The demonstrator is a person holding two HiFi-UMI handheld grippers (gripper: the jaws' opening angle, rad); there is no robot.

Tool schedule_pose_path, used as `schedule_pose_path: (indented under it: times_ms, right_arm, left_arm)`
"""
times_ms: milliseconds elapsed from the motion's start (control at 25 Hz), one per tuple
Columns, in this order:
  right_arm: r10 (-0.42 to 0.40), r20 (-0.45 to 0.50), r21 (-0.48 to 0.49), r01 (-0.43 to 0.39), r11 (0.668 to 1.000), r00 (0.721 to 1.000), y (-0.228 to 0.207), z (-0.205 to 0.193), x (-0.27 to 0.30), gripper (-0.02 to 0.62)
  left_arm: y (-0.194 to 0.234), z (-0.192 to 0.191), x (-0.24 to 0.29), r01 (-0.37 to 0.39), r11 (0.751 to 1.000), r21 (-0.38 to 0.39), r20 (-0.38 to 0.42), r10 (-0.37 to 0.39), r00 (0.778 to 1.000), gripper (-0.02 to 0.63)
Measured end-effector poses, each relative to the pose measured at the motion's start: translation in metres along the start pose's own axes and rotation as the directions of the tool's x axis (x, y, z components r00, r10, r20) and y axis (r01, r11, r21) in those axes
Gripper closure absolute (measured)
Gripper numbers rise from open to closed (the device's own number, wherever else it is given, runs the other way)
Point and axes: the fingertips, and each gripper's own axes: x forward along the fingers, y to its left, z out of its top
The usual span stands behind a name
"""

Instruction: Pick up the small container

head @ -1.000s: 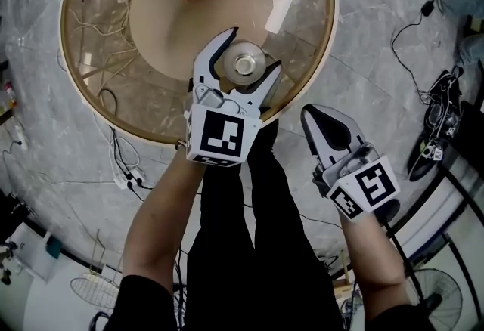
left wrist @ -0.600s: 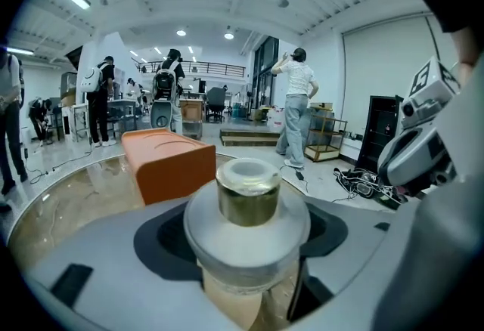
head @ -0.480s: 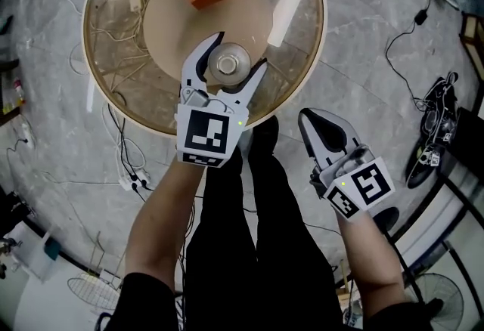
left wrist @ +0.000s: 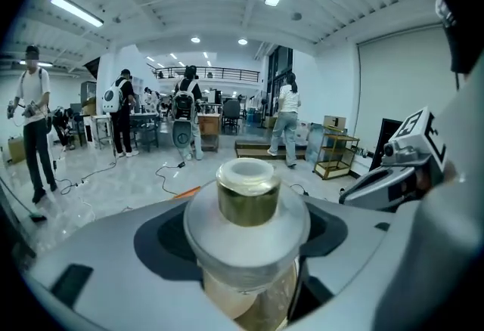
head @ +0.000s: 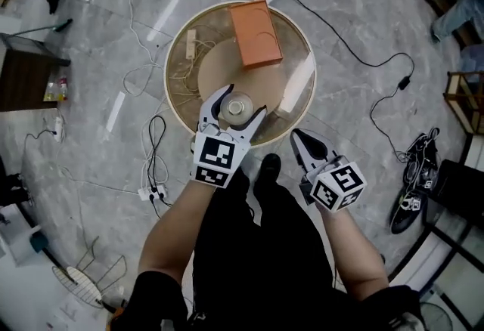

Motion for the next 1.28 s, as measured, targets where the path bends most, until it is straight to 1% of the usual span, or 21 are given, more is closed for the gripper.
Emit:
schedule_pose_path:
  times_ms: [120, 200, 320, 440, 520, 600, 680, 800, 920, 1000, 1120, 1280]
  right_arm:
    - [0.023, 0.045, -0.035, -0.021, 0.999, 0.999, 0.034, 0.061, -0.011, 0.58]
    - [0.059, 0.067, -0.065, -0.054, 0.996, 0.996, 0.057, 0.094, -0.014, 0.58]
    - [0.1, 0.08, -0.109, -0.091, 0.99, 0.992, 0.091, 0.125, -0.023, 0.58]
    - [0.118, 0.089, -0.13, -0.106, 0.986, 0.989, 0.121, 0.146, -0.025, 0.581]
    - [0.13, 0.086, -0.146, -0.116, 0.982, 0.988, 0.142, 0.155, -0.024, 0.581]
    - [0.146, 0.065, -0.18, -0.133, 0.975, 0.987, 0.164, 0.161, -0.024, 0.581]
    - [0.152, 0.036, -0.213, -0.141, 0.967, 0.988, 0.183, 0.164, -0.024, 0.581]
    - [0.146, 0.005, -0.255, -0.14, 0.957, 0.989, 0.208, 0.17, -0.021, 0.581]
    - [0.137, -0.011, -0.351, -0.133, 0.927, 0.99, 0.238, 0.173, -0.017, 0.581]
    - [0.137, -0.01, -0.392, -0.13, 0.911, 0.99, 0.257, 0.175, -0.013, 0.581]
    - [0.147, 0.0, -0.395, -0.135, 0.909, 0.989, 0.272, 0.174, -0.01, 0.583]
    - [0.153, 0.025, -0.366, -0.133, 0.921, 0.988, 0.269, 0.174, -0.015, 0.583]
  left_arm:
    - [0.014, 0.04, -0.044, -0.055, 0.998, -0.01, 0.008, 0.056, 0.998, 0.262]
    - [0.021, 0.064, -0.07, -0.091, 0.995, -0.027, 0.023, 0.092, 0.996, 0.262]
    - [0.022, 0.092, -0.108, -0.118, 0.992, -0.045, 0.046, 0.12, 0.992, 0.262]
    - [0.025, 0.113, -0.144, -0.122, 0.991, -0.053, 0.078, 0.126, 0.989, 0.262]
    - [0.029, 0.121, -0.166, -0.116, 0.991, -0.06, 0.096, 0.121, 0.988, 0.262]
    - [0.029, 0.127, -0.188, -0.109, 0.992, -0.06, 0.112, 0.116, 0.987, 0.262]
    - [0.03, 0.131, -0.208, -0.113, 0.993, -0.041, 0.121, 0.117, 0.986, 0.262]
    - [0.042, 0.131, -0.229, -0.131, 0.991, -0.016, 0.113, 0.132, 0.985, 0.262]
    - [0.058, 0.13, -0.248, -0.129, 0.991, -0.025, 0.113, 0.131, 0.985, 0.262]
    - [0.07, 0.13, -0.26, -0.119, 0.992, -0.031, 0.118, 0.122, 0.986, 0.262]
    - [0.083, 0.134, -0.275, -0.111, 0.993, -0.031, 0.122, 0.114, 0.986, 0.262]
    - [0.089, 0.144, -0.288, -0.109, 0.992, -0.062, 0.124, 0.116, 0.985, 0.262]
